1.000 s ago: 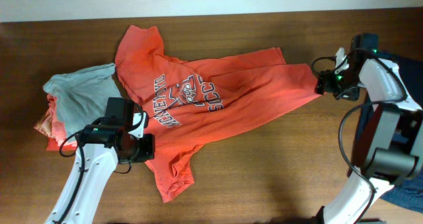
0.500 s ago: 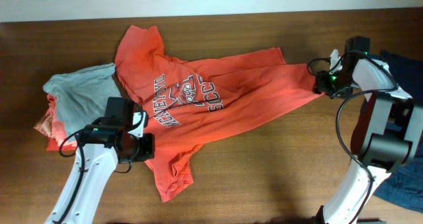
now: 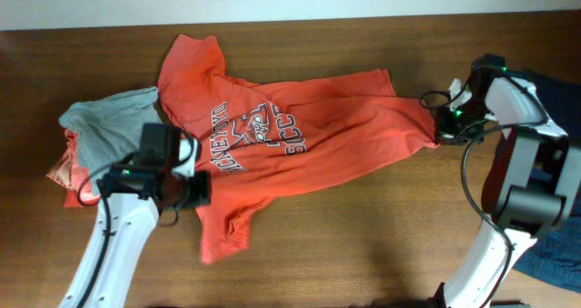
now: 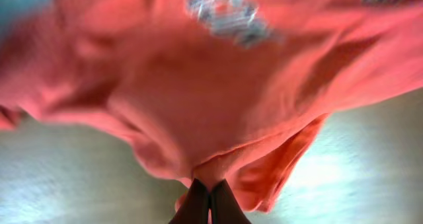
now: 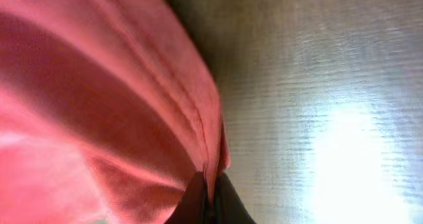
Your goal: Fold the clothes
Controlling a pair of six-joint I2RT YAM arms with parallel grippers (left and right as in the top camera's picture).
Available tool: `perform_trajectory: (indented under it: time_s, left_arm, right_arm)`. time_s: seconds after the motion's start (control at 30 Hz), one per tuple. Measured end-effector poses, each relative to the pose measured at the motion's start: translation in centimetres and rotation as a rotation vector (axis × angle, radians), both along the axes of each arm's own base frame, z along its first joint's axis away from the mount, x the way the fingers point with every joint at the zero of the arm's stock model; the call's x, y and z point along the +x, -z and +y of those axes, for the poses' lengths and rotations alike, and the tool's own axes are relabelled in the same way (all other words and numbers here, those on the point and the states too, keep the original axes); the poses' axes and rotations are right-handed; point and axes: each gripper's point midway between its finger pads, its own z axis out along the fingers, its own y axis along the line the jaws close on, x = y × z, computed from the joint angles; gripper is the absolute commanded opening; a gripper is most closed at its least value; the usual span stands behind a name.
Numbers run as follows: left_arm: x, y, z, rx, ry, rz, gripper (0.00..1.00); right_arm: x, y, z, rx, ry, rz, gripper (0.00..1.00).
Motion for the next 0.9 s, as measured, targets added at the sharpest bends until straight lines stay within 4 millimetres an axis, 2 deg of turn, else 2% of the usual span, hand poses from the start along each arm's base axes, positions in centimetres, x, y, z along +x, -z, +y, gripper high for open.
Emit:
perform_trajectory:
  time_s: [0.07, 0.1, 0.13, 0.2, 0.23, 0.27, 0.3, 0.37, 0.43, 0.5, 0.67, 0.8, 0.9]
  left_arm:
    - [1.6, -2.6, -0.1, -0.006, 0.0, -0.062, 0.0]
    - [3.4, -5.8, -0.3, -0.012, 0.0, -0.146, 0.0]
    - [4.0, -7.2, -0.3, -0.015, 0.001, -0.18, 0.0]
    - [5.3, -11.0, -0.4, -0.02, 0.002, -0.26, 0.0]
    - [5.8, -13.3, -0.5, -0.024, 0.004, -0.309, 0.0]
    - [6.3, -15.4, -0.5, -0.027, 0.007, -0.358, 0.0]
    - [6.6, -17.5, -0.6, -0.03, 0.008, -0.405, 0.01]
    - [6.8, -21.5, -0.6, -0.036, 0.011, -0.491, 0.0]
    - [6.5, -24.6, -0.6, -0.037, 0.017, -0.552, 0.0]
    - [5.9, -28.0, -0.5, -0.036, 0.025, -0.631, 0.0]
    - [3.0, -34.6, -0.2, -0.04, 0.028, -0.801, 0.0]
    - [0.5, -37.0, 0.0, -0.046, 0.027, -0.882, 0.0]
    - [0.0, -37.4, 0.0, -0.047, 0.027, -0.893, 0.0]
  right_arm:
    - [0.2, -3.2, -0.3, -0.014, 0.008, -0.037, 0.04]
    - [0.9, -7.7, -0.8, -0.043, 0.025, -0.128, 0.04]
    - [1.2, -10.4, -1.2, -0.061, 0.037, -0.185, 0.04]
    - [0.9, -18.2, -2.2, -0.117, 0.073, -0.353, 0.04]
    - [0.4, -21.2, -2.7, -0.139, 0.09, -0.419, 0.04]
    - [-0.9, -25.8, -3.2, -0.18, 0.117, -0.524, 0.04]
    - [-1.6, -27.7, -3.5, -0.198, 0.129, -0.57, 0.04]
    - [-4.2, -32.9, -3.8, -0.253, 0.164, -0.697, 0.04]
    - [-6.9, -36.5, -3.6, -0.296, 0.187, -0.79, 0.04]
    - [-9.0, -38.8, -2.8, -0.321, 0.191, -0.858, 0.04]
    - [-11.7, -41.9, -1.6, -0.355, 0.189, -0.962, 0.04]
    - [-12.1, -42.5, -1.4, -0.362, 0.19, -0.985, 0.04]
    - [-11.4, -42.0, -1.7, -0.356, 0.191, -0.967, 0.04]
